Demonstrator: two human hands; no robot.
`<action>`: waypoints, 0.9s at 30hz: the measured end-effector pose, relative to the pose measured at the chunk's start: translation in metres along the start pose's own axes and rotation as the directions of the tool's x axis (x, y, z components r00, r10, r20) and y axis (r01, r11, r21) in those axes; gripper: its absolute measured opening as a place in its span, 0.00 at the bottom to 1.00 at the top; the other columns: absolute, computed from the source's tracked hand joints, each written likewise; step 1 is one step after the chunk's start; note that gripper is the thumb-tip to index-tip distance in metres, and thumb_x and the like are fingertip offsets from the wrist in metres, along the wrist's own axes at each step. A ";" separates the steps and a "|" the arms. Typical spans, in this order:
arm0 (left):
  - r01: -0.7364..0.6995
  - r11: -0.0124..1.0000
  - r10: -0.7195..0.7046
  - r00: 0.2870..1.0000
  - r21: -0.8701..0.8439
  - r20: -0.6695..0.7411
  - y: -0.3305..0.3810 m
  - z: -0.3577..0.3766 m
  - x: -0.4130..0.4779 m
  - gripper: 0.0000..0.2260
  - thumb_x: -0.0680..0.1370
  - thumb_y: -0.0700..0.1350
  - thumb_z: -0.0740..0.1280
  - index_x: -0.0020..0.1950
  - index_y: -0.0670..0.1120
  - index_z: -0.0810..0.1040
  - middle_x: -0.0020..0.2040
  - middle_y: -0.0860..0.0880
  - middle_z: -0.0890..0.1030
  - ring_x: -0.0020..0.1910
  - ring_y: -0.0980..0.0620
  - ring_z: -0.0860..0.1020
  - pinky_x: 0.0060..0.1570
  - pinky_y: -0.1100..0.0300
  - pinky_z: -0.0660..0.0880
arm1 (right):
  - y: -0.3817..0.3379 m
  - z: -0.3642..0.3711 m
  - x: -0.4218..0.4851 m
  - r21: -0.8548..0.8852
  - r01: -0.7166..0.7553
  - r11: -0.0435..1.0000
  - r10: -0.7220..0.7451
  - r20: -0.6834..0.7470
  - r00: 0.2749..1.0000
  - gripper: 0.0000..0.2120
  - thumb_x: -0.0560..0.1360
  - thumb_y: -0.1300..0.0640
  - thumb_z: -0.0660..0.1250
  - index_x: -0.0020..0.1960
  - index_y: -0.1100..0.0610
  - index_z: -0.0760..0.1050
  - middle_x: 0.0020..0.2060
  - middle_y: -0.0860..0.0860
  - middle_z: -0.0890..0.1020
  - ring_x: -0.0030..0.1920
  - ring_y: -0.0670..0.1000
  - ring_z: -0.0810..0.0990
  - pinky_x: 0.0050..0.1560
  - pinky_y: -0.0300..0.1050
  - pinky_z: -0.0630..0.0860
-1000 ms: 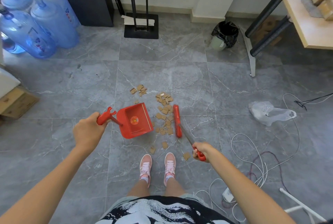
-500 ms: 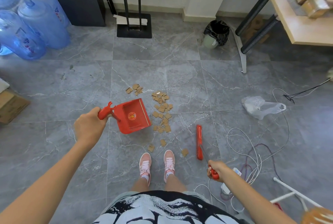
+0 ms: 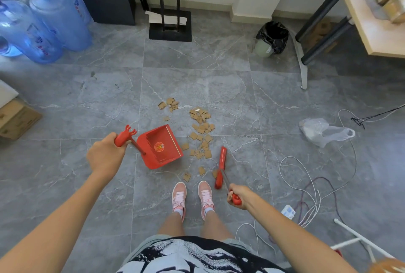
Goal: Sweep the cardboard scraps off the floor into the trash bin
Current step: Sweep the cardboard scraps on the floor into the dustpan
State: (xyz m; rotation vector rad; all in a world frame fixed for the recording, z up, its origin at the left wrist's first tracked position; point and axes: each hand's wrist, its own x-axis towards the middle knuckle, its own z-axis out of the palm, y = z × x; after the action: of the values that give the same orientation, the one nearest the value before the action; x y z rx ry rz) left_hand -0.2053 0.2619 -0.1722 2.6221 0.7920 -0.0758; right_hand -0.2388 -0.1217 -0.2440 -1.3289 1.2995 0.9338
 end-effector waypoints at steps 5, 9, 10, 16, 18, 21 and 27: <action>0.045 0.999 -0.045 0.999 0.001 0.004 -0.022 0.002 -0.006 0.15 0.73 0.56 0.71 0.39 0.44 0.76 0.31 0.37 0.78 0.33 0.35 0.77 0.33 0.53 0.69 | -0.022 0.016 -0.004 -0.019 0.008 1.000 -0.008 0.018 1.000 0.11 0.79 0.65 0.55 0.37 0.61 0.64 0.27 0.53 0.63 0.12 0.43 0.61 0.17 0.30 0.65; 0.089 0.996 -0.089 0.996 0.002 -0.003 -0.028 -0.004 -0.007 0.15 0.73 0.55 0.71 0.37 0.44 0.75 0.31 0.37 0.78 0.34 0.35 0.78 0.33 0.53 0.68 | -0.049 0.037 -0.014 0.024 0.058 0.998 -0.059 0.059 0.997 0.12 0.78 0.66 0.53 0.37 0.60 0.62 0.27 0.52 0.63 0.10 0.43 0.62 0.14 0.30 0.63; 0.098 0.995 -0.098 0.995 0.004 -0.010 -0.029 -0.006 -0.007 0.15 0.73 0.54 0.71 0.37 0.43 0.75 0.31 0.37 0.79 0.34 0.35 0.78 0.34 0.54 0.68 | -0.054 0.042 -0.018 0.040 0.082 0.996 -0.085 0.073 0.994 0.12 0.79 0.66 0.53 0.36 0.60 0.61 0.26 0.52 0.63 0.10 0.43 0.61 0.14 0.29 0.63; 0.122 0.992 -0.122 0.992 0.002 -0.039 -0.040 -0.019 -0.007 0.16 0.74 0.56 0.71 0.35 0.45 0.74 0.26 0.45 0.73 0.27 0.42 0.70 0.30 0.55 0.66 | -0.072 0.036 -0.033 0.024 0.096 0.995 -0.097 0.024 0.995 0.13 0.79 0.64 0.55 0.35 0.61 0.63 0.20 0.53 0.65 0.10 0.44 0.61 0.16 0.29 0.65; 0.138 0.990 -0.138 0.989 0.001 -0.048 -0.036 -0.022 -0.004 0.16 0.74 0.55 0.71 0.35 0.45 0.74 0.26 0.45 0.72 0.27 0.42 0.70 0.30 0.55 0.65 | -0.079 0.026 -0.034 -0.059 0.119 0.991 -0.121 -0.029 0.992 0.11 0.77 0.65 0.56 0.35 0.61 0.64 0.22 0.53 0.65 0.11 0.44 0.60 0.18 0.29 0.66; 0.174 0.985 -0.174 0.983 0.004 -0.058 -0.026 -0.024 -0.002 0.15 0.74 0.56 0.70 0.37 0.46 0.76 0.31 0.39 0.78 0.33 0.36 0.78 0.32 0.55 0.67 | -0.097 0.014 -0.033 -0.144 0.155 0.977 -0.165 -0.059 0.985 0.09 0.76 0.65 0.56 0.38 0.60 0.65 0.19 0.52 0.66 0.12 0.45 0.62 0.21 0.31 0.67; 0.256 0.967 -0.254 0.961 0.000 -0.111 -0.006 -0.026 0.013 0.16 0.73 0.58 0.70 0.38 0.46 0.76 0.32 0.37 0.79 0.35 0.34 0.79 0.34 0.51 0.72 | -0.159 0.002 -0.031 -0.262 0.266 0.928 -0.281 -0.020 0.960 0.10 0.78 0.64 0.57 0.38 0.61 0.66 0.19 0.52 0.66 0.12 0.46 0.63 0.20 0.31 0.67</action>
State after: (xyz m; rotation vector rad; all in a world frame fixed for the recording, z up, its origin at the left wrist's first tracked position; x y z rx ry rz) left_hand -0.1989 0.2832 -0.1521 2.5406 1.1694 -0.0081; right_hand -0.0854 -0.1280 -0.1918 -1.7008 1.0229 0.8931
